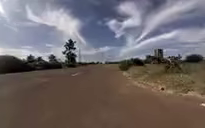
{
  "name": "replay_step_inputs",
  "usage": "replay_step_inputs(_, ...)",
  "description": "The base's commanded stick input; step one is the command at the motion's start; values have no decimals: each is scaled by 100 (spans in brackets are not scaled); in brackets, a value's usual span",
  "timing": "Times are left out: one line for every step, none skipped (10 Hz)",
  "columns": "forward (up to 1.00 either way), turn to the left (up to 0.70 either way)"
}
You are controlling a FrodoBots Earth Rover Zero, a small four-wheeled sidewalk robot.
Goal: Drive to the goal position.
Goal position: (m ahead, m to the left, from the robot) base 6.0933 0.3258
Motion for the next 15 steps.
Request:
replay_step_inputs(100, 0)
replay_step_inputs(100, 0)
replay_step_inputs(100, 0)
replay_step_inputs(100, 0)
replay_step_inputs(100, 0)
replay_step_inputs(100, 0)
replay_step_inputs(100, 0)
replay_step_inputs(100, 0)
replay_step_inputs(100, 0)
replay_step_inputs(100, 0)
replay_step_inputs(100, 0)
replay_step_inputs(100, 0)
replay_step_inputs(100, 0)
replay_step_inputs(100, 0)
replay_step_inputs(100, 0)
